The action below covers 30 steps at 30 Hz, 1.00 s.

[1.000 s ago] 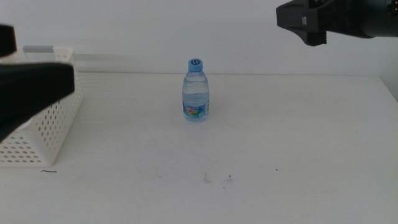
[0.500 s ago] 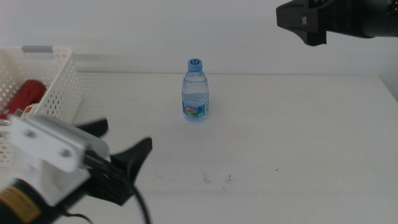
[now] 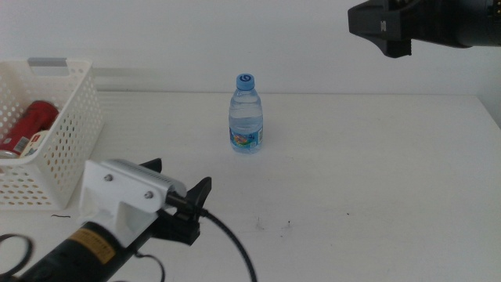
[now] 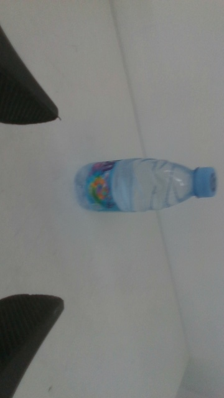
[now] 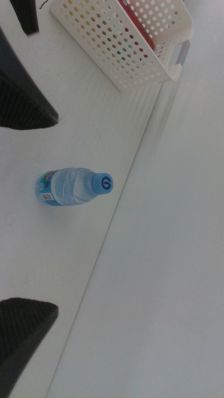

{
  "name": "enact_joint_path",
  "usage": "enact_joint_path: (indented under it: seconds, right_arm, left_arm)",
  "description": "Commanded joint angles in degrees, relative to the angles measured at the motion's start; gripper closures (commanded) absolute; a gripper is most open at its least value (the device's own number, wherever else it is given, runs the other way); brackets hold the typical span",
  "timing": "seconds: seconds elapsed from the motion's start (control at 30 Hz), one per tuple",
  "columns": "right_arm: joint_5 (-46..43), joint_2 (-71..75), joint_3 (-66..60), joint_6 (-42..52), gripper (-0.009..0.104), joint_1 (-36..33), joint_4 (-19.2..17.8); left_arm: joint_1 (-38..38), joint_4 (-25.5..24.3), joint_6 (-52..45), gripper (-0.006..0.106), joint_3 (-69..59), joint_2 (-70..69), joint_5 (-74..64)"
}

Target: Use arms to grab the bottles and put them into the dustbin to the left of the table.

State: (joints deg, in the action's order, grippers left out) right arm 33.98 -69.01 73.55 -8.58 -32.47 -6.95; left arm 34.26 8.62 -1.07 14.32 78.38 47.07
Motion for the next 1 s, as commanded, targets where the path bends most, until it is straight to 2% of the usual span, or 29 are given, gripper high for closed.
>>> enact_joint_path:
  seconds: [0.0,0.07,0.23,0.4,0.63,0.97]
  right_arm:
    - [-0.81,0.19,0.23,0.44,0.008,-0.09,-0.25]
    - [-0.81,0.19,0.23,0.44,0.008,-0.09,-0.25]
    - [-0.81,0.19,0.23,0.44,0.008,-0.09,-0.25]
    - [-0.81,0.19,0.23,0.44,0.008,-0.09,-0.25]
    - [-0.92,0.19,0.23,0.44,0.008,-0.09,-0.25]
    - [-0.92,0.19,0.23,0.44,0.008,-0.09,-0.25]
  left_arm:
    - [-0.55,0.95,0.14,0.007,1.34,4.24,5.30]
    - [-2.00,-1.24,2.31,0.007,3.51,8.91,7.06]
    - [-7.44,-11.91,8.22,0.007,9.84,21.55,15.49]
    - [-10.33,-18.86,10.32,0.007,17.18,28.89,15.22]
    - [-12.49,-23.01,11.99,0.007,28.75,38.45,14.84]
    - [-12.59,-23.21,12.25,0.007,40.74,47.72,11.38]
